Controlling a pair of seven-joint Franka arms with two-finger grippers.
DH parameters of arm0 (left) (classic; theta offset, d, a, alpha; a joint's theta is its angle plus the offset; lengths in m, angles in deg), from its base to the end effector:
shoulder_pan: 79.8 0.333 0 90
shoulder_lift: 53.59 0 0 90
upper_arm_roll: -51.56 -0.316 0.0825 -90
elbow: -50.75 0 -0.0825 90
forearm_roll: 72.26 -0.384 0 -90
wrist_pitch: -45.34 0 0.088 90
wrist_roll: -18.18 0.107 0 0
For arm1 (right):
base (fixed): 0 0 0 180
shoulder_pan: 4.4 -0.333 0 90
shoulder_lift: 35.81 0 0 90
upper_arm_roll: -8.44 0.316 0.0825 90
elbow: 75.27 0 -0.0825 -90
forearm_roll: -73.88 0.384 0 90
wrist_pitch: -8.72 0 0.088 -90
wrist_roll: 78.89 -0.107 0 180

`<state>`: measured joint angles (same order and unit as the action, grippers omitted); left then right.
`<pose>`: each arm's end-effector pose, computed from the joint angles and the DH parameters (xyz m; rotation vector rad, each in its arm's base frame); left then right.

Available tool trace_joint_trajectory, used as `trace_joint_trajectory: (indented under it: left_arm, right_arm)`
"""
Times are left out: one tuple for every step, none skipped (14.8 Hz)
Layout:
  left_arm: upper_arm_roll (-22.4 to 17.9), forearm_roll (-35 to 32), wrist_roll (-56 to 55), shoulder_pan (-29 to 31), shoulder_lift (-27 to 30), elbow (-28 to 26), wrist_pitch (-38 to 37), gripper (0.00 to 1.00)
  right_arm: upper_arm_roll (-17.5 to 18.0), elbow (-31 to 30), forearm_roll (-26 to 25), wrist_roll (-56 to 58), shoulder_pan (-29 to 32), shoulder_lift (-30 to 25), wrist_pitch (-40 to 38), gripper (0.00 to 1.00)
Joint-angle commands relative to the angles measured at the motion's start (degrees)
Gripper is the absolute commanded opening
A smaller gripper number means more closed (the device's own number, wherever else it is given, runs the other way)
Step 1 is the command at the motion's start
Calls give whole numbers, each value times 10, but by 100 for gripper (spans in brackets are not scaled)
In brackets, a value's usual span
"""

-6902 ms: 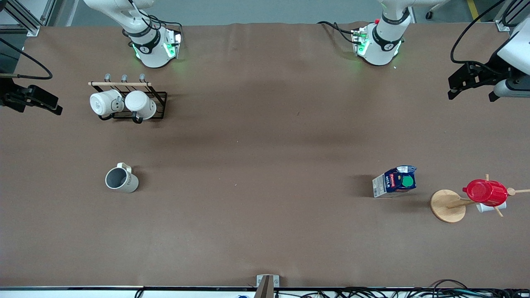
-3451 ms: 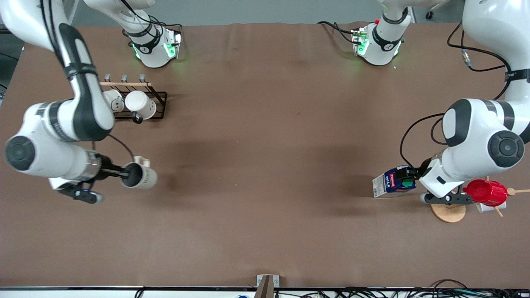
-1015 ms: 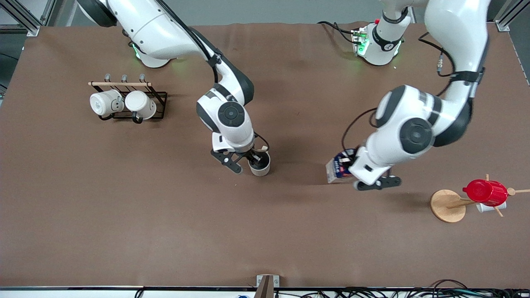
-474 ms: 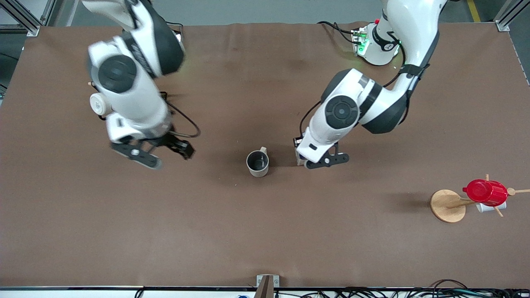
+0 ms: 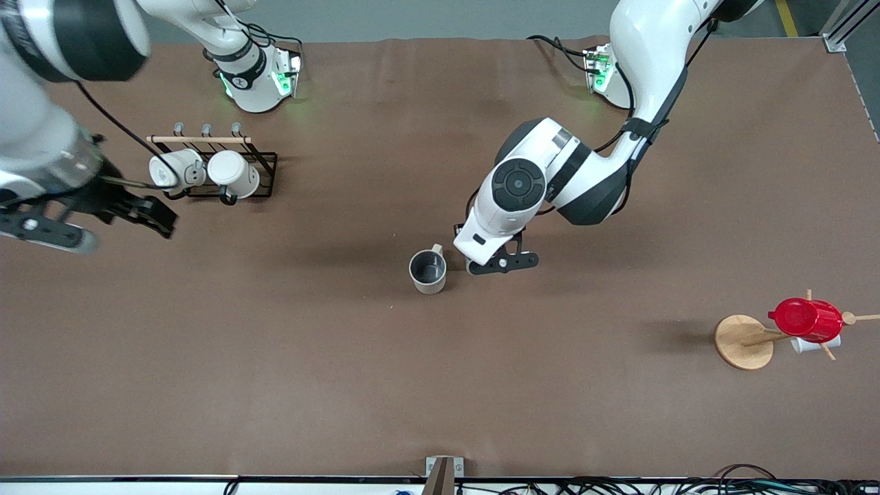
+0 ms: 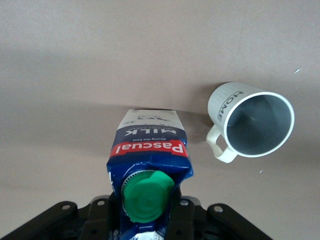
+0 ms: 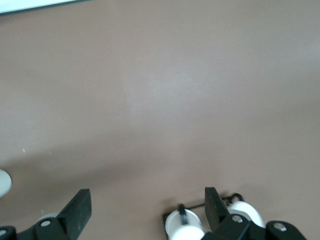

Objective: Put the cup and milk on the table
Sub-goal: 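Release the mug with the right gripper and withdraw it toward its base, then lower the milk carton beside the mug with the left gripper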

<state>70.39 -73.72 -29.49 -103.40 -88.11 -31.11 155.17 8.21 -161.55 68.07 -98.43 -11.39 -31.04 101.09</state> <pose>0.5471 -0.4410 0.3508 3.0678 0.1971 -0.2681 0.5815 0.0585 0.6121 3.0286 -0.3345 0.0695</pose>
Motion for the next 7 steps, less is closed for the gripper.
trace_joint_trajectory:
  left_arm:
    - [-7, -9, -1, -7, -19, 40, -6, 26]
    - [-7, -12, -1, -8, -21, 45, -6, 26]
    - [-7, -13, -1, -8, -25, 52, -6, 26]
    - [-7, -12, -1, -8, -32, 63, -5, 26]
    - [-6, -12, -1, -8, -41, 76, -5, 27]
    - [-5, -12, -2, -9, -46, 81, -5, 28]
    - [-6, -12, -3, -15, -48, 81, -2, 29]
  right_arm:
    - [-42, -21, 26, 66, 1, -36, -14, 100]
    - [-50, -11, 29, 101, 12, -35, -26, 100]
    - [-52, 0, 39, 121, 26, -34, -32, 100]
    - [-52, 2, 59, 126, 39, -33, -32, 100]
    - [-52, 2, 65, 127, 42, -32, -32, 100]
    - [-52, 3, 65, 126, 42, -32, -31, 100]
    - [-52, 3, 64, 127, 44, -31, -31, 100]
